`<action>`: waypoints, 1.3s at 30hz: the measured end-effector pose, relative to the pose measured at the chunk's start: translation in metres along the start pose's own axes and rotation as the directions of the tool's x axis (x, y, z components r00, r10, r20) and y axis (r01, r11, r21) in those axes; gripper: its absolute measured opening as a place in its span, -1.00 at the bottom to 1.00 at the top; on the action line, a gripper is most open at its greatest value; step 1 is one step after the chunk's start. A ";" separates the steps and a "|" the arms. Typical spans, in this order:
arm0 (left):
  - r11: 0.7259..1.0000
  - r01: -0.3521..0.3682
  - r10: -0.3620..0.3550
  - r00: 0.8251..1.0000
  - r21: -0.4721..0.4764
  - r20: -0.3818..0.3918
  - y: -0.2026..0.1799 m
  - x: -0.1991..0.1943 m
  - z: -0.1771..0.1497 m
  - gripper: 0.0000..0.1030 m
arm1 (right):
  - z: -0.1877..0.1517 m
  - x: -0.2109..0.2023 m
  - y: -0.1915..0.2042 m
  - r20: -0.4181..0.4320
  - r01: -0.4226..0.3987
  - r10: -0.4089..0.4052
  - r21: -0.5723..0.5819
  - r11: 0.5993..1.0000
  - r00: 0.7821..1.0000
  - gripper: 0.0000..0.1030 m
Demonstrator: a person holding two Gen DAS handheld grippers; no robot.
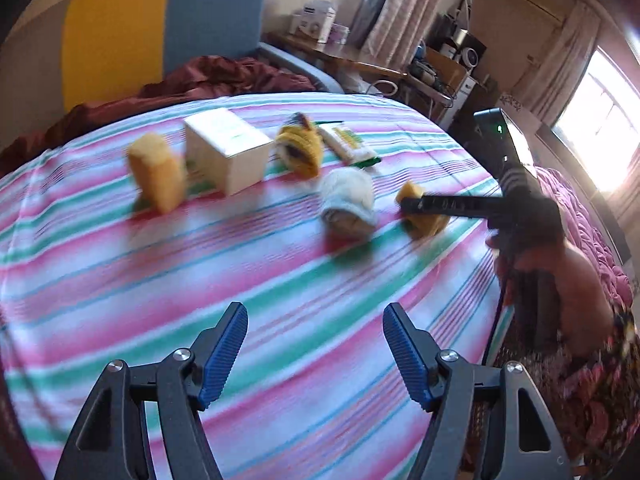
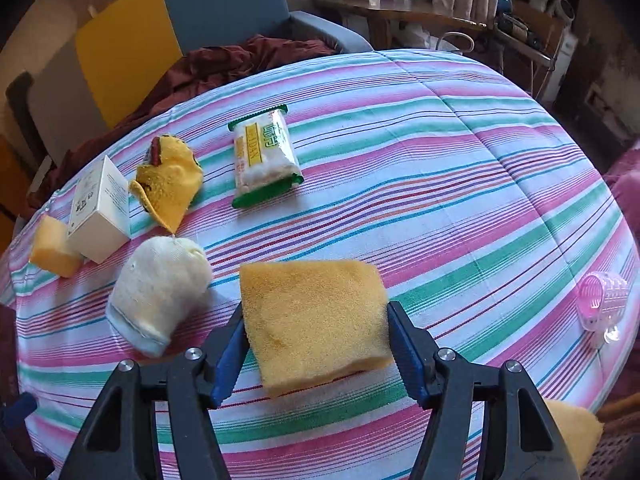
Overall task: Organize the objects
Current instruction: 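Grasp knit sock with left tool while right tool holds yellow sponge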
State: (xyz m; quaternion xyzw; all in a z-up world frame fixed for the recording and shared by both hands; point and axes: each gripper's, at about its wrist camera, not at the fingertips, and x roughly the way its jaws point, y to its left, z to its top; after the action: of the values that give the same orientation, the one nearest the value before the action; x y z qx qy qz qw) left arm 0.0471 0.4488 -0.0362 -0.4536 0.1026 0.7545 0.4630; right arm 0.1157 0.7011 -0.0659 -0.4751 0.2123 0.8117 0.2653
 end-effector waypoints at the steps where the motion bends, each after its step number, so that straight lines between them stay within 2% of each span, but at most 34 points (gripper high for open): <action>1: 1.000 0.010 -0.010 1.000 0.007 0.000 -0.005 0.006 0.005 0.39 | 0.000 0.001 0.000 -0.003 0.001 -0.002 -0.002 1.000 1.000 0.28; 4: 0.999 0.013 -0.012 1.000 0.031 -0.009 -0.016 0.031 0.022 0.41 | -0.001 0.000 -0.006 -0.010 0.004 -0.004 0.008 1.000 1.000 0.28; 6: 0.998 0.023 -0.020 0.999 0.063 -0.043 -0.024 0.052 0.032 0.43 | -0.002 -0.002 -0.012 -0.010 0.003 -0.003 0.029 1.000 1.000 0.28; 9: 0.999 0.030 -0.028 0.996 0.019 -0.089 -0.022 0.077 0.046 0.43 | 0.002 -0.001 -0.021 -0.014 -0.027 0.028 0.070 0.997 0.999 0.29; 11: 1.000 0.030 -0.031 0.996 -0.004 -0.081 -0.021 0.084 0.053 0.43 | 0.003 -0.001 -0.025 -0.013 -0.041 0.042 0.094 0.995 0.999 0.29; 15: 0.998 -0.011 0.014 0.999 0.070 -0.049 -0.033 0.096 0.066 0.44 | 0.004 -0.001 -0.028 -0.011 -0.038 0.039 0.110 0.993 0.999 0.29; 19: 0.986 -0.057 0.066 0.996 0.159 -0.054 -0.045 0.110 0.072 0.44 | 0.006 0.001 -0.027 -0.011 0.000 0.001 0.101 0.995 1.000 0.29; 21: 0.985 -0.056 0.064 0.997 0.161 -0.047 -0.044 0.116 0.072 0.43 | 0.006 0.001 -0.028 -0.012 -0.003 0.004 0.107 0.994 1.000 0.29; 22: 0.986 -0.054 0.062 0.997 0.159 -0.045 -0.042 0.118 0.071 0.36 | 0.006 0.001 -0.028 -0.012 -0.001 0.003 0.105 0.994 1.000 0.29; 23: 0.986 -0.053 0.061 0.997 0.158 -0.043 -0.040 0.120 0.069 0.10 | 0.006 0.001 -0.027 -0.012 0.001 0.000 0.100 0.995 1.000 0.29; 24: 0.985 -0.066 0.073 0.997 0.160 -0.035 -0.037 0.122 0.066 0.04 | 0.006 0.002 -0.026 -0.010 0.001 0.000 0.098 0.995 1.000 0.29; 27: 0.986 -0.042 0.040 0.999 0.162 0.016 -0.034 0.117 0.056 0.04 | 0.006 0.000 -0.023 -0.004 -0.002 0.003 0.088 0.996 1.000 0.29; 34: 0.988 -0.016 0.010 0.999 0.151 0.038 -0.032 0.113 0.051 0.03 | 0.006 -0.001 -0.016 0.009 0.011 -0.012 0.054 0.998 1.000 0.29; 39: 0.990 -0.053 0.043 0.996 0.131 0.079 -0.025 0.101 0.040 0.01 | 0.006 -0.003 -0.006 0.029 0.030 -0.030 -0.002 1.000 0.999 0.29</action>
State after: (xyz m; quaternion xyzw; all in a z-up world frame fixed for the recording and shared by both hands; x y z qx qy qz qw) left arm 0.0272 0.5469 -0.0854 -0.3900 0.1459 0.7737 0.4776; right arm 0.1165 0.7082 -0.0616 -0.4665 0.2004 0.8148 0.2799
